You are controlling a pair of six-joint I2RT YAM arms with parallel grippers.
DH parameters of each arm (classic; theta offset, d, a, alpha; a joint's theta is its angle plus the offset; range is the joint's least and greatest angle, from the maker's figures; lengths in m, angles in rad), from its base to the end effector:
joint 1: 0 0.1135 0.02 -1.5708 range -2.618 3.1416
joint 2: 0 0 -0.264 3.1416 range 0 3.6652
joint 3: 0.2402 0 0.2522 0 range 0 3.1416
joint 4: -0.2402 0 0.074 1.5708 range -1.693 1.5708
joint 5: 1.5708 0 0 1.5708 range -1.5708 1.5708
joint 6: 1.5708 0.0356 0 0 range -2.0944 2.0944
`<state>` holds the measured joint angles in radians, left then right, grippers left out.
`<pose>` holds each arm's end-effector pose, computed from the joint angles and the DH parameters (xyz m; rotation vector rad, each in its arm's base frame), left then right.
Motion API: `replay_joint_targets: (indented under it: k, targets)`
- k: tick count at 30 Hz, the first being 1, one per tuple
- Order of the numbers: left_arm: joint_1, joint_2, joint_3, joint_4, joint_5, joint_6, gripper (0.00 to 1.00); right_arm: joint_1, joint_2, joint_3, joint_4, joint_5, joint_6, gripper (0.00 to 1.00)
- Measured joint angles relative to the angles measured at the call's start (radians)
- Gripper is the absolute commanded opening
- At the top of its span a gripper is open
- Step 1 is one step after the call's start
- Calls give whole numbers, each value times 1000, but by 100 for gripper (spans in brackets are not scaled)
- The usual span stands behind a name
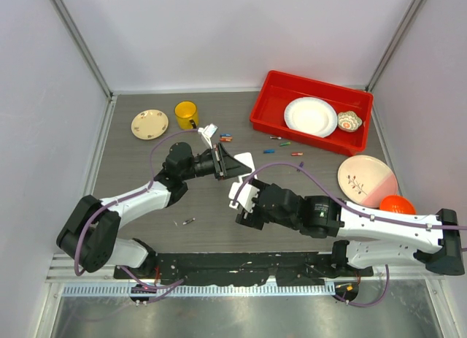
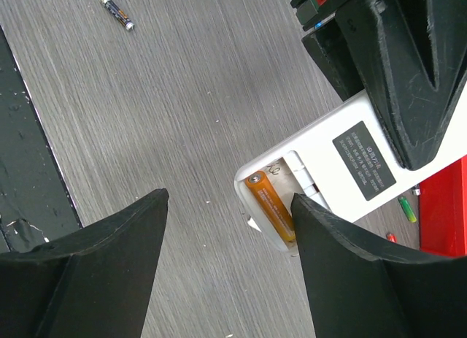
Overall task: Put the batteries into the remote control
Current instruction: Load the battery into the remote control.
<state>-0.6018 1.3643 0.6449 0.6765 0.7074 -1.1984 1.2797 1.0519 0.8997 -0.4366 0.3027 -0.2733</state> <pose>0.2265 -0.1836 0.2513 0.0834 1.9989 -1.8483 0.0762 0.2174 0.3049 -1.3713 1.6443 0.2651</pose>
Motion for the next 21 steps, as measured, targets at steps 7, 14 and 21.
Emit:
replay_joint_targets:
  k: [7, 14, 21]
  targets:
    - [0, 0, 0, -5, -12, 2, 0, -15, 0, 0, 2, -18, 3, 76]
    - [0, 0, 0, -3, -19, 2, 0, -25, 0, 1, 3, -29, 3, 77]
    - [0, 0, 0, -3, -19, 2, 0, -25, 0, 2, 4, -30, 12, 80]
